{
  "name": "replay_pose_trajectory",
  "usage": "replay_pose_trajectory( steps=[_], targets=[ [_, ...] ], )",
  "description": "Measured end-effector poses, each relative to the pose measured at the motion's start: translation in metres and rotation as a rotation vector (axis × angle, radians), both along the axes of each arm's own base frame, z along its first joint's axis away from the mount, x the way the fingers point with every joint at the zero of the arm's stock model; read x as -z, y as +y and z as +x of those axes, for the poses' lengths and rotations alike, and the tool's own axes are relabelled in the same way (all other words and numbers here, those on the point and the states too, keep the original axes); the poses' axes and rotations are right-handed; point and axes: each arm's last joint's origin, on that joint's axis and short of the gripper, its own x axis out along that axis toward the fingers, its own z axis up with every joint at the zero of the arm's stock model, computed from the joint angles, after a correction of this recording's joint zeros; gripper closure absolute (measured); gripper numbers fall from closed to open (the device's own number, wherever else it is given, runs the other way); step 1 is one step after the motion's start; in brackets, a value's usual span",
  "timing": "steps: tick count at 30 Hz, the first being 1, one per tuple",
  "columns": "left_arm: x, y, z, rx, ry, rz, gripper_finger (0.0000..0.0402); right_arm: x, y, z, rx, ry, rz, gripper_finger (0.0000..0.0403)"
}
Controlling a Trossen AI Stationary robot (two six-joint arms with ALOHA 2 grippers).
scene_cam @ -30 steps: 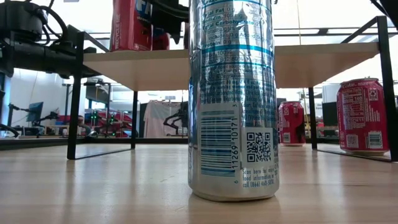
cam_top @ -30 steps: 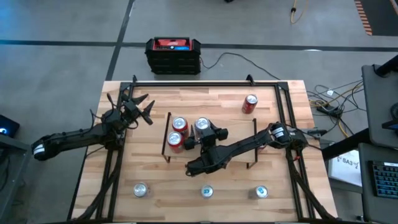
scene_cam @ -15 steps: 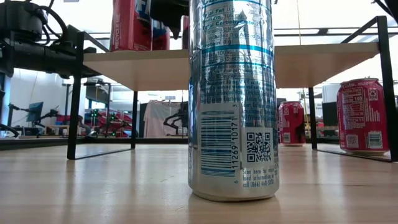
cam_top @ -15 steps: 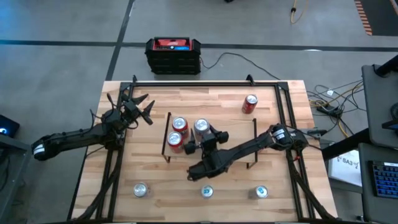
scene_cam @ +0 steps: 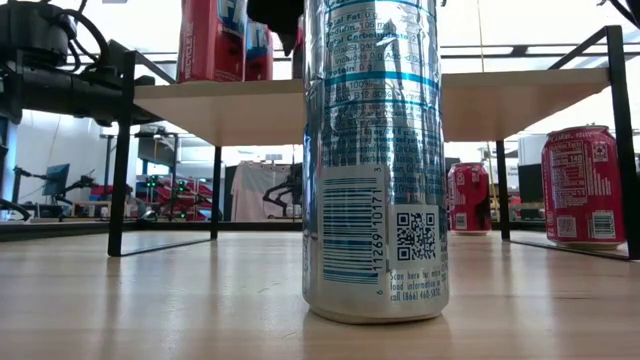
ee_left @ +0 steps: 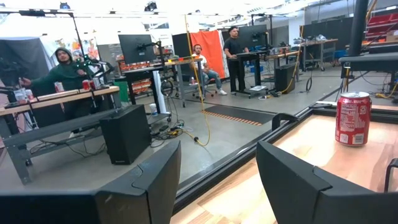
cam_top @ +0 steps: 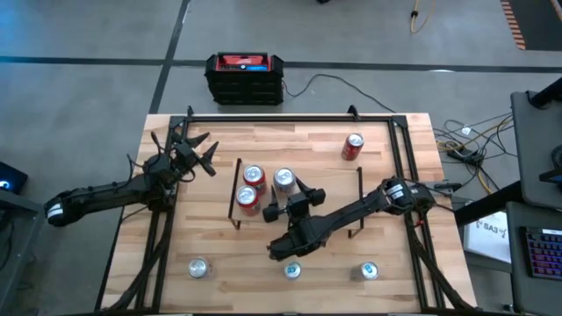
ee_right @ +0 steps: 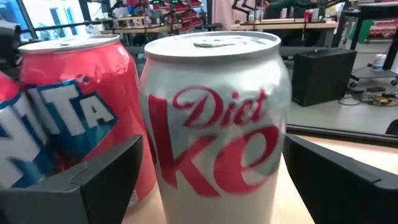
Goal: Place canned beverage on shelf
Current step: Put the top silver soda can on the shelf, then put the top red soda can on the shelf
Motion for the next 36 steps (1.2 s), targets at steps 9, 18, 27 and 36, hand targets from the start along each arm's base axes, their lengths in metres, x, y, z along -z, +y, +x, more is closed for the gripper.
replay_pose_trajectory(
  steps=[9,18,27,36],
  targets=[
    [0.0,0.0,0.0,0.001,0.0,0.0,0.0207,-0.003,0.016,-0.013,-0.033,0.001,-0.002,0.0033],
    [0.0,0.0,0.0,0.0,0.0,0.0,0.0207,-0.016,0.032,-0.032,-0.076,0.021,0.015,0.0033],
    [0.0,0.0,0.0,0.0,0.0,0.0,0.0207,-0.047,0.027,-0.059,0.01,0.01,0.375,0.0033],
    [0.0,0.0,0.0,0.001,0.0,0.0,0.0207,-0.094,0.002,-0.107,0.033,0.048,0.659,0.0035]
  ],
)
